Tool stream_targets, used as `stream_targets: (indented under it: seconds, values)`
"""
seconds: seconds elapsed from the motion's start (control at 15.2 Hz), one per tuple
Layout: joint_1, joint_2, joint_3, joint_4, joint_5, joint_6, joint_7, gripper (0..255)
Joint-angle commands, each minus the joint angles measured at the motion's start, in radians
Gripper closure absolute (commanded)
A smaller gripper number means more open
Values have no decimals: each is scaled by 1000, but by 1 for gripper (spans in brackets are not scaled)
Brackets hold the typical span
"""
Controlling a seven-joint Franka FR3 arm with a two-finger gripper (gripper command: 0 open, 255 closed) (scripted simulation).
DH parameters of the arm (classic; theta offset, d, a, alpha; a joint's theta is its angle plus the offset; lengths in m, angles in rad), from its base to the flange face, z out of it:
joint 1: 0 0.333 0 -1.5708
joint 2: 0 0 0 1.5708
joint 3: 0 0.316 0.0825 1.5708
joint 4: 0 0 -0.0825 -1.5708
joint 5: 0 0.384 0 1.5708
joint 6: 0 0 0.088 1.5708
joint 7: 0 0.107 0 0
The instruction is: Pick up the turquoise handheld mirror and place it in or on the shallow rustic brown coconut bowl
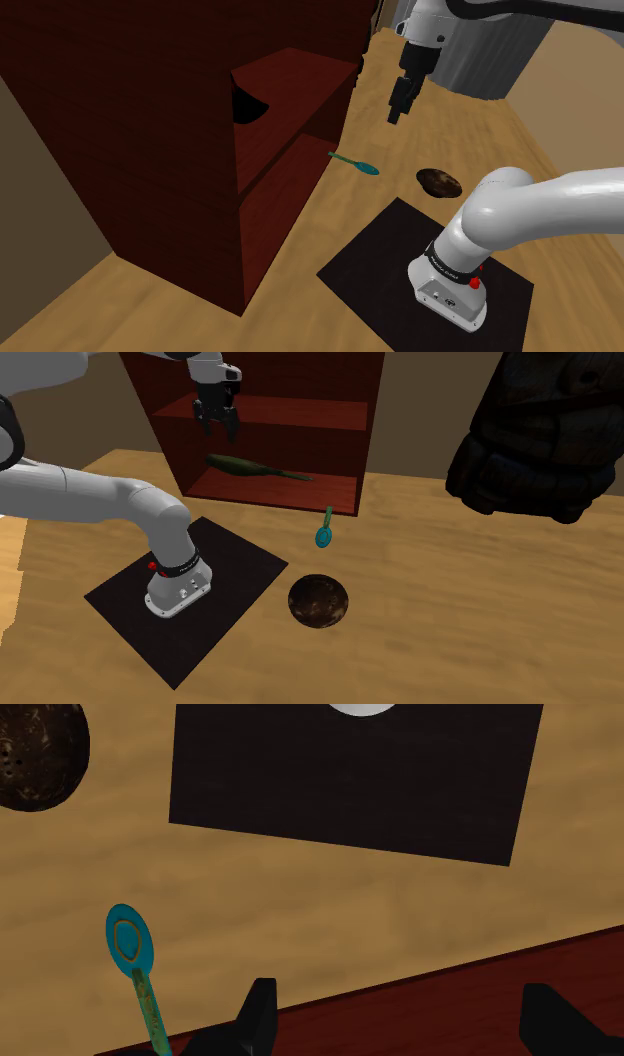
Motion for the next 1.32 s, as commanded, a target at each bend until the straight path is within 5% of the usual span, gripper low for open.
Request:
stream_targets:
  seconds: [0.0, 0.66, 1.25]
  values:
    - [0, 0, 0, 0, 0, 0, 0, 0]
    - [-49, 176, -150, -126, -88, 305, -172, 0]
    - [-69, 463, -287, -114, -104, 583, -337, 0]
